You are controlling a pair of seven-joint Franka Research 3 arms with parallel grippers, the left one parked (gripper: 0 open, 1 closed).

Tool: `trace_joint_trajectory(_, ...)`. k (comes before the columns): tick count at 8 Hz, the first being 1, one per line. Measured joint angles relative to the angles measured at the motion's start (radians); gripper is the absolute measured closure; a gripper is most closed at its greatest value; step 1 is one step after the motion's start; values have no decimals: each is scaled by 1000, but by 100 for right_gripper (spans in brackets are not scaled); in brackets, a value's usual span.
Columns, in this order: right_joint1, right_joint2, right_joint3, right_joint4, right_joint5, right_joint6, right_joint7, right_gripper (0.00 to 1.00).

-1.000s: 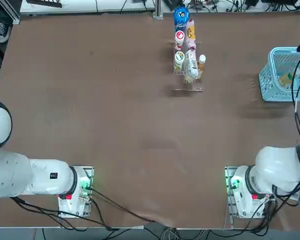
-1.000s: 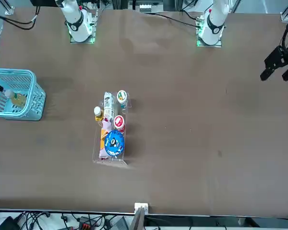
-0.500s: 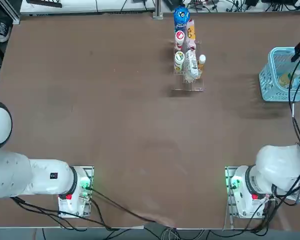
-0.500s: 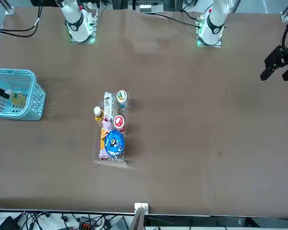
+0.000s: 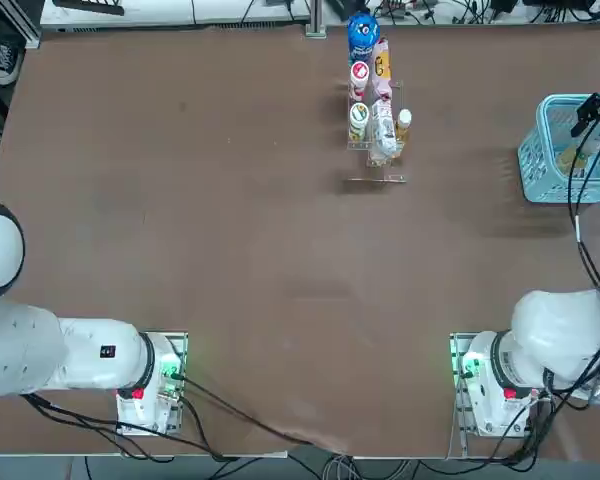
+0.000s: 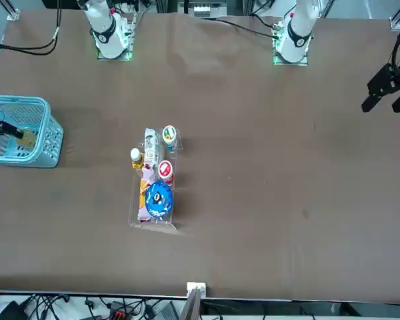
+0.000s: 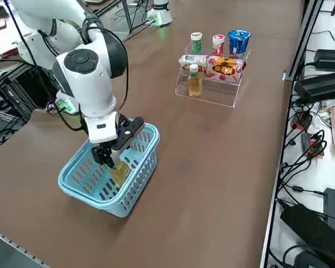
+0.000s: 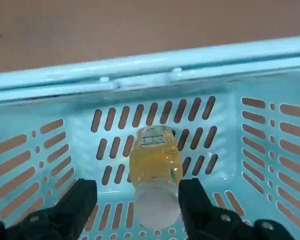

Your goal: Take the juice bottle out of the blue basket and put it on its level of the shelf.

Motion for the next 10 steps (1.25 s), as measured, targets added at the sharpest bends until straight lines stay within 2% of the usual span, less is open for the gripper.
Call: trace_joint_trajectory(10,-27,-6,0,-8,-10,19,-35,1)
